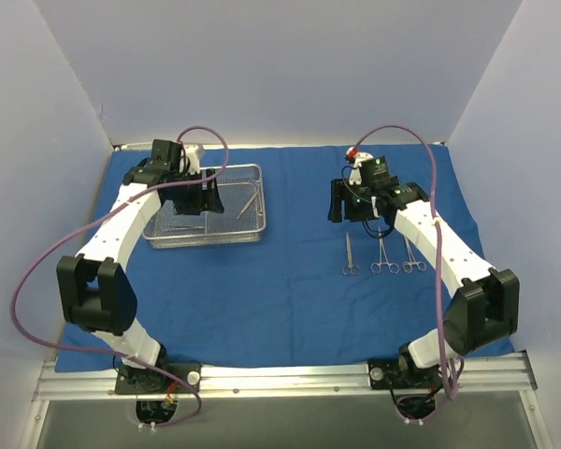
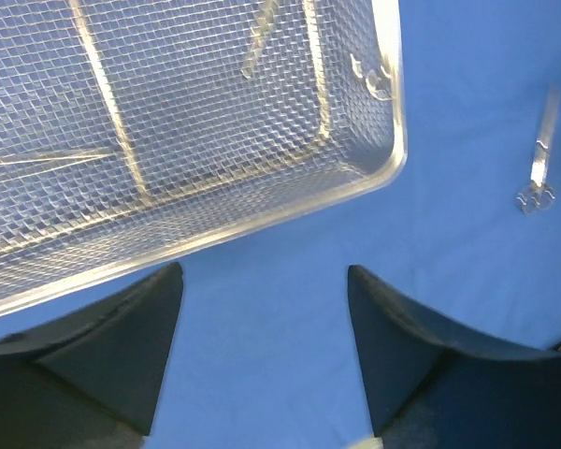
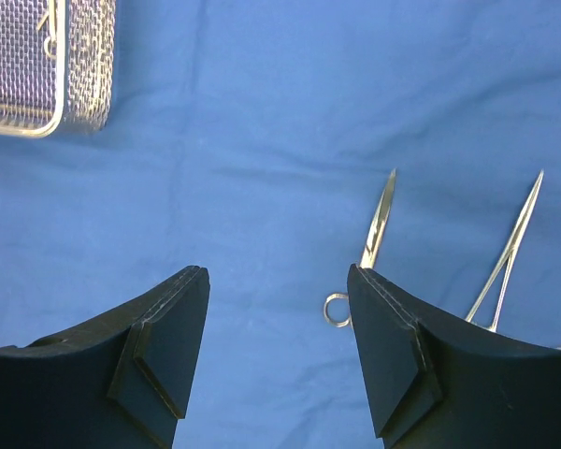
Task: Open and lay out the surgical kit
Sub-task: Pick up the medical item from the container.
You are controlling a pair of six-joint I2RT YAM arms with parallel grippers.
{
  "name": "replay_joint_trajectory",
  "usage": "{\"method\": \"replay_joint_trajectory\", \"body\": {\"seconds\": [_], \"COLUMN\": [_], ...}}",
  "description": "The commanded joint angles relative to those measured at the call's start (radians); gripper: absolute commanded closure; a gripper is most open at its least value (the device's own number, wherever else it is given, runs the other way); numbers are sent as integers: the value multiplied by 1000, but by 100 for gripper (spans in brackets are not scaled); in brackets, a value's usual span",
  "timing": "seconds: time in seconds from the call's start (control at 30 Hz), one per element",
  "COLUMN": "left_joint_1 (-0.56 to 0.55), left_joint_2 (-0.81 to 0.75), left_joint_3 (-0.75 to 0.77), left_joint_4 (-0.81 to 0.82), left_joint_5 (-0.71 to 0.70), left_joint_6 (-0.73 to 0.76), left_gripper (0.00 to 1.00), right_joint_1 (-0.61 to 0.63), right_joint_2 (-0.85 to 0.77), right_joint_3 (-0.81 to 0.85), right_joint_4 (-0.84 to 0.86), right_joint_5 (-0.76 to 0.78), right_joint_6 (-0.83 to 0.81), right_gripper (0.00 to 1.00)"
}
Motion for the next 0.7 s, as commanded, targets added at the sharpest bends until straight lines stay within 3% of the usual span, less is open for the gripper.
{"method": "replay_joint_trajectory", "body": {"seconds": [0.0,0.07,0.1,0.17,0.27,0.53,0.67], "left_joint_1": [16,24,19,15,22,47,110], "left_joint_2": [155,223,269,300,349,467,497], "left_joint_3": [187,343,383,449,449,484,460], "left_joint_4": [-92,-221,-252,-294,-240,-343,-346], "left_joint_5": [-171,-241,-350,-413,-395,-484,-492], "left_joint_6": [12,-57,-144,-250,-383,-660,-793], "left_gripper": [26,25,24,15,14,12,12], "right_joint_1": [-15,-10,-7,-9,-13,-12,-12], "right_joint_2": [-57,-77,-81,-80,-54,31,31], "right_joint_3": [-30,-43,-50,-75,-69,3,-4], "right_joint_4": [-62,-67,-65,-56,-27,-25,-2], "right_joint_5": [-37,-51,-45,-26,-14,-43,-51], "right_joint_6": [-7,-16,-18,-21,-19,-30,-41], "right_gripper": [39,38,38,38,38,38,38]}}
